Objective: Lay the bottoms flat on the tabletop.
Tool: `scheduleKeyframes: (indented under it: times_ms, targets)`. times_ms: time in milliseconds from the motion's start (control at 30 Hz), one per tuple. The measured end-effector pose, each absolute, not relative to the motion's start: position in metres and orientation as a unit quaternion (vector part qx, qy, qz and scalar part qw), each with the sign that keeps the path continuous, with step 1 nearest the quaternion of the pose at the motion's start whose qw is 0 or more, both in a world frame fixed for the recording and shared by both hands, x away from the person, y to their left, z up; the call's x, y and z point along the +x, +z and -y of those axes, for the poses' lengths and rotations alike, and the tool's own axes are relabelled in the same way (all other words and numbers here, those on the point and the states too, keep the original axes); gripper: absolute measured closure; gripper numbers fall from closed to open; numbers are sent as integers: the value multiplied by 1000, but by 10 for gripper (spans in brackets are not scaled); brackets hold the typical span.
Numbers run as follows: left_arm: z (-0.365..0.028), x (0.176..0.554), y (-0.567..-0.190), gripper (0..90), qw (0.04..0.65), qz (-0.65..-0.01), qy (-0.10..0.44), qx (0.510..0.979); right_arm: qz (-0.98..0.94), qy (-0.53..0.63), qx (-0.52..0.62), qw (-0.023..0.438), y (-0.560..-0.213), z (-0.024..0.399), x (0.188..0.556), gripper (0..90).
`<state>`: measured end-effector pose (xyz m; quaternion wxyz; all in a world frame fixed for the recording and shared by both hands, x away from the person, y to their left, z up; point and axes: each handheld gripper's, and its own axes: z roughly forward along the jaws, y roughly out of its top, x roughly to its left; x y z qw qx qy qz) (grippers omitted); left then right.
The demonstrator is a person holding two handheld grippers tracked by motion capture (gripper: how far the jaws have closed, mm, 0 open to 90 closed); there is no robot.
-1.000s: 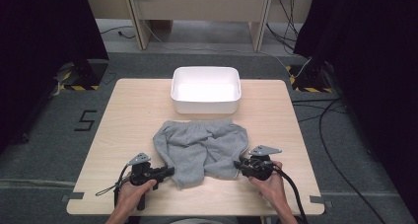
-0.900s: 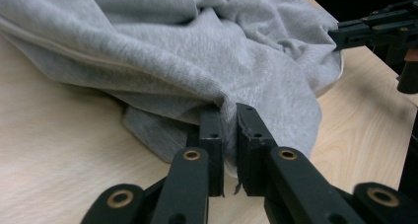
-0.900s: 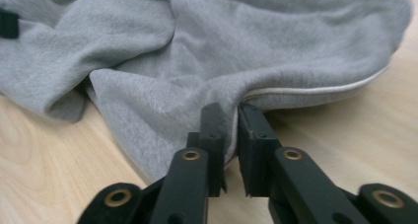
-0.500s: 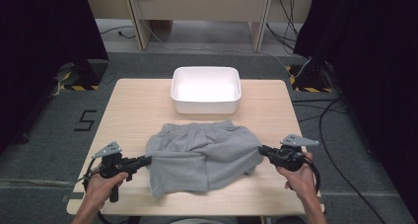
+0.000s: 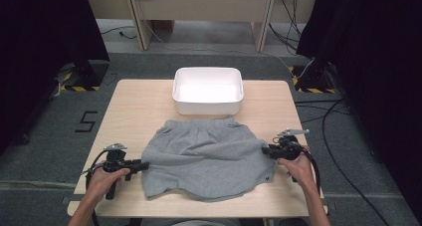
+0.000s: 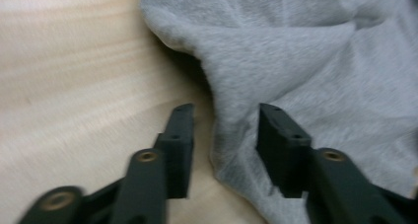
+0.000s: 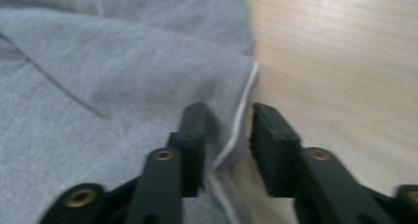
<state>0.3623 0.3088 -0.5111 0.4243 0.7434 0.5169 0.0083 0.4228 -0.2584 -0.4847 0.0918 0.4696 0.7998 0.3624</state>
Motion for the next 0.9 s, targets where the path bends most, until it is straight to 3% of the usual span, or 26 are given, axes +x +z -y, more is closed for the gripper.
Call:
scheduleKeyframes:
  times_ms: [100, 200, 400, 600, 800, 900]
  targets:
    - [-310, 346, -510, 437, 417, -518, 25, 747, -794, 366, 474, 106, -479, 259, 409, 525]
    - [-311, 334, -511, 386, 426, -523, 25, 738, -792, 371, 469, 122, -471, 266, 393, 486]
    - [-304, 311, -514, 412, 435, -511, 20, 741, -803, 345, 469, 129, -477, 272, 368, 482]
    - [-284, 299, -515, 425, 420, -492, 77, 759, -802, 327, 483, 129, -497, 269, 366, 521]
    - [-266, 289, -515, 433, 374, -455, 154, 793, -816, 329, 451, 148, -498, 269, 365, 805]
    - [-264, 284, -514, 438, 352, -442, 168, 808, -815, 341, 443, 152, -488, 277, 356, 855]
